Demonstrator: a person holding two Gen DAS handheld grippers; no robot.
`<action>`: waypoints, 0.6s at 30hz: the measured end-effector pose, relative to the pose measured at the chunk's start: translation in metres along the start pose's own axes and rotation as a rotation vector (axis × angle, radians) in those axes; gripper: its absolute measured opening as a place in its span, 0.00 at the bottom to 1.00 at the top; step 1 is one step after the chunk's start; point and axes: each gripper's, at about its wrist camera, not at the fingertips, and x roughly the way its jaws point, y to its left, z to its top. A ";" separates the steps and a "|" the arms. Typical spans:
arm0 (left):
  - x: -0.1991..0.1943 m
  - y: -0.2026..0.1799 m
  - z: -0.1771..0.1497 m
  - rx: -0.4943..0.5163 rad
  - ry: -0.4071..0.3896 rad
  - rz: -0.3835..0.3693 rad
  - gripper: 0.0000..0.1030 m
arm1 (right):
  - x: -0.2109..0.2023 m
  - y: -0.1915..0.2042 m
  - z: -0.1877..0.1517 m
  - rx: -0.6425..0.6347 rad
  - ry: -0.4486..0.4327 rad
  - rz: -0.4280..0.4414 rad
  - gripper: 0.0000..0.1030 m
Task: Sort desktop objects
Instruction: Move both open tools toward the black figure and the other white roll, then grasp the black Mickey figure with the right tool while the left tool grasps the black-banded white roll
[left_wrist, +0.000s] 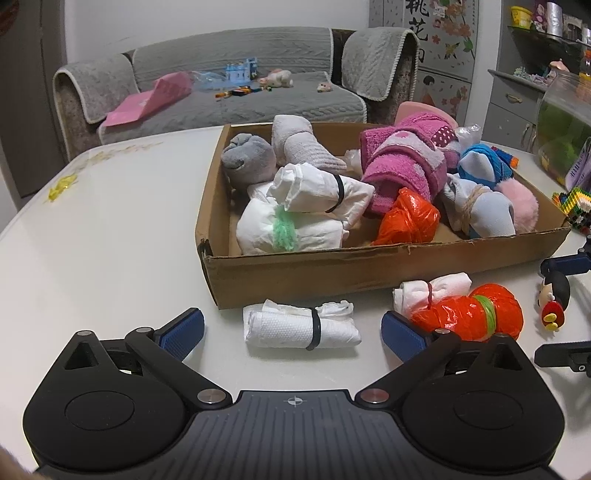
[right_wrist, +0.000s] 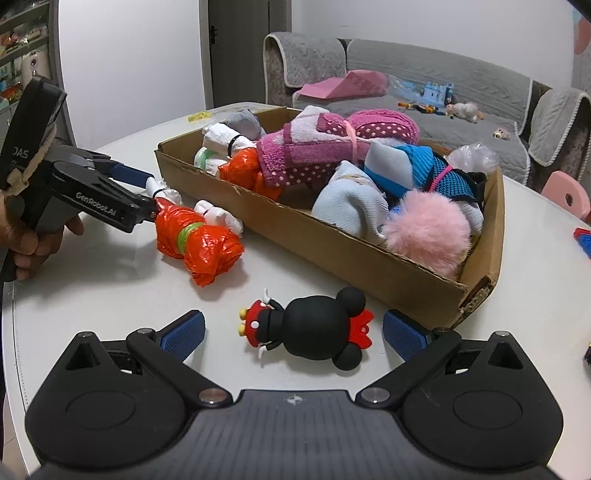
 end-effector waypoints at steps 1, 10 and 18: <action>0.000 0.000 0.000 0.001 -0.001 -0.001 1.00 | -0.001 0.000 -0.001 0.001 -0.005 -0.001 0.93; -0.007 -0.008 -0.005 0.033 -0.025 -0.037 0.87 | -0.009 0.001 -0.003 0.025 -0.047 -0.013 0.63; -0.012 -0.010 -0.008 0.025 -0.046 -0.039 0.68 | -0.011 0.005 -0.004 0.035 -0.052 -0.018 0.63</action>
